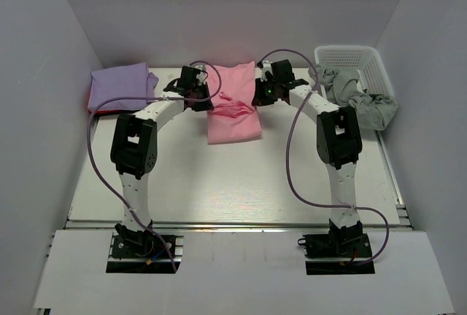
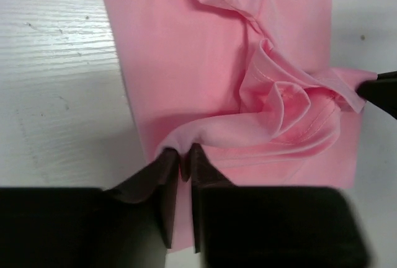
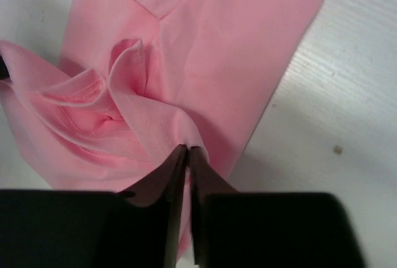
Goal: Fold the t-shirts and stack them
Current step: Fold the folded rectangular tshirt in 1/3 of the way, then grab one side of the 2/3 rectangular tshirt with both arms
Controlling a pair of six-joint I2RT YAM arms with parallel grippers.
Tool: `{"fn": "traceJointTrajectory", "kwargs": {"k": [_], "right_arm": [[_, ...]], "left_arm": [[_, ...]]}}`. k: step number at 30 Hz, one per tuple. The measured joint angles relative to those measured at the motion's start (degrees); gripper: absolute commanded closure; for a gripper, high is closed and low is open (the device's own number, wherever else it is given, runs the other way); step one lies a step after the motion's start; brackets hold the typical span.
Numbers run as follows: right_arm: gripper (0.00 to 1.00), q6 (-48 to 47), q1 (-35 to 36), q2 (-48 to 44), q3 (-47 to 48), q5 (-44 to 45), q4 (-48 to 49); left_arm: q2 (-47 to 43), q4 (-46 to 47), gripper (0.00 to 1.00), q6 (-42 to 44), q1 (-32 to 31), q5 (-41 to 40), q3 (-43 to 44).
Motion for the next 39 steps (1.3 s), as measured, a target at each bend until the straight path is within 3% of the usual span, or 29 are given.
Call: {"fn": "traceJointTrajectory", "kwargs": {"k": [1,2,3,9,21,30,34,39], "right_arm": [[0.74,-0.2,-0.2,0.9,0.6,-0.5,0.7],[0.36,-0.3,-0.3,2.0,1.7,-1.0,1.2],[0.10,-0.3,-0.5,3.2,3.3,-1.5,1.5],[0.10,-0.9,-1.4,5.0,8.2,-4.6,3.7],[0.10,2.0,-0.9,-15.3,-22.4,-11.0,10.5],[0.10,10.6,-1.3,-14.1,-27.3,-7.1,11.0],[0.19,13.5,-1.6,-13.4,-28.2,-5.4,11.4],[0.48,16.1,-2.2,-11.5,-30.3,-6.3,12.7]], "left_arm": [[0.8,0.0,0.40,-0.2,0.3,0.0,0.5],[1.7,0.0,0.22,-0.1,0.7,-0.1,1.3],[2.6,0.1,0.00,-0.4,1.1,-0.1,2.2],[4.1,0.3,0.00,-1.4,3.5,-0.3,5.4],[-10.1,4.7,0.00,1.6,1.5,7.0,-15.4],[-10.6,3.9,0.00,1.9,-0.4,5.7,-21.0],[-10.6,4.1,0.13,1.7,-1.4,5.0,-22.4],[-10.1,4.3,0.33,1.1,-2.1,4.3,-24.2]]}}
